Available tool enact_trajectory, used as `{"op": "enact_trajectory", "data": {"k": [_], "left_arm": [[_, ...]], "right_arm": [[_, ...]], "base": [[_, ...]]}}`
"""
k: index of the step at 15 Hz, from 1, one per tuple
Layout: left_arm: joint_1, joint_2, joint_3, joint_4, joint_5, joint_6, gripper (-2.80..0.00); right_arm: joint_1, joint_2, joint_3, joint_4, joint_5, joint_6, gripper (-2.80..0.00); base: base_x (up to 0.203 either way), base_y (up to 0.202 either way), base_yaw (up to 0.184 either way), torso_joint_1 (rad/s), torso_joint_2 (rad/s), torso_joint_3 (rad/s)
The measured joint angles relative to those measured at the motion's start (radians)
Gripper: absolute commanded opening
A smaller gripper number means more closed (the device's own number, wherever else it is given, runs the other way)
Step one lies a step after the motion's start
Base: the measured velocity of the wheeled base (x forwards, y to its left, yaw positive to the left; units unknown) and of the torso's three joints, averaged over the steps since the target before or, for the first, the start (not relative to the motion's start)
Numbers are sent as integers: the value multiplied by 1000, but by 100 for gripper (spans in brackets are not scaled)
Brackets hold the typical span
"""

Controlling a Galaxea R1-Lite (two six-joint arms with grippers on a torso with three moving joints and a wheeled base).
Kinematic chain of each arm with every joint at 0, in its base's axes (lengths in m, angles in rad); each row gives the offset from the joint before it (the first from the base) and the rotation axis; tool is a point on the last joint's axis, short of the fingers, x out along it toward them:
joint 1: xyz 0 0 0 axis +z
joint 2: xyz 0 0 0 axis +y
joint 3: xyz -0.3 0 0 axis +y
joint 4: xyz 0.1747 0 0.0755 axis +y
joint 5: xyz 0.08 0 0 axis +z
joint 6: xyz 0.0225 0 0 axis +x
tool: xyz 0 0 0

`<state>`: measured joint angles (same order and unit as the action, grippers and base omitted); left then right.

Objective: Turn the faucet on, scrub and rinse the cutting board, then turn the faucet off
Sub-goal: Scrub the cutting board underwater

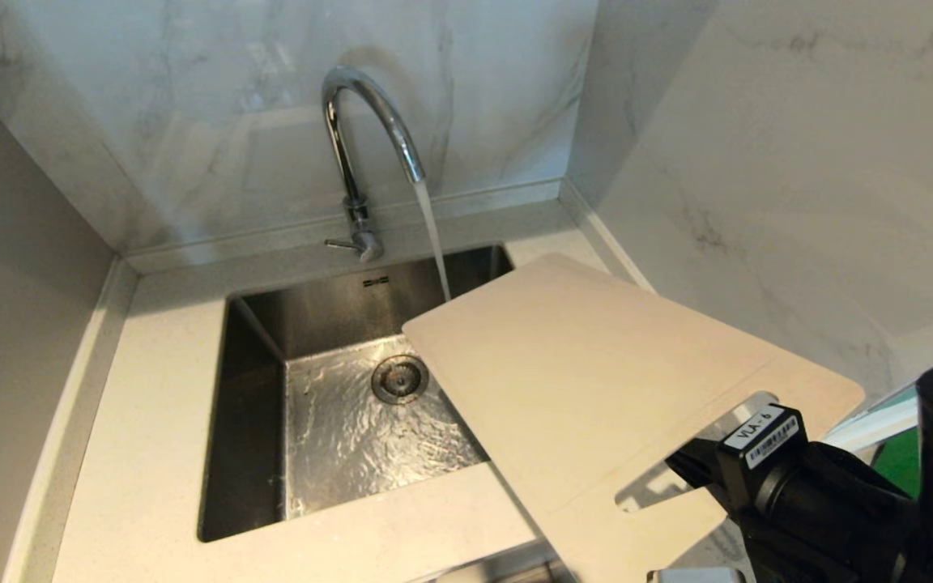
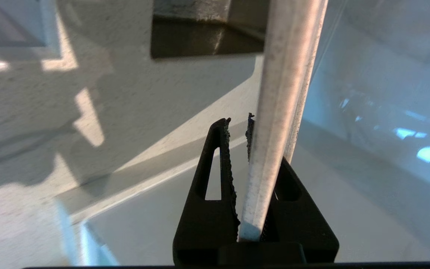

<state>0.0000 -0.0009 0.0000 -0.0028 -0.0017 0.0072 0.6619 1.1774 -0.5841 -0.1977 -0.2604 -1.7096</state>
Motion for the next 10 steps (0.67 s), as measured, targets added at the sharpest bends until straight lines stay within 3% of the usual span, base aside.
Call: {"op": "enact_trajectory", "data": {"k": [3,7,10], "left_arm": [[0,0,0,0,0,0,-280],[0,0,0,0,2,-4,-280],[0,0,0,0,1,-5,-280]], "right_arm": [[0,39,-63,28,16,-68,-280],[-55,85,-160,75,124,-270,-280],[-74,128,-205,79,211,-303,-280]], "base": [[0,0,0,0,0,0],[0,0,0,0,0,0],[0,0,0,0,0,0]]}}
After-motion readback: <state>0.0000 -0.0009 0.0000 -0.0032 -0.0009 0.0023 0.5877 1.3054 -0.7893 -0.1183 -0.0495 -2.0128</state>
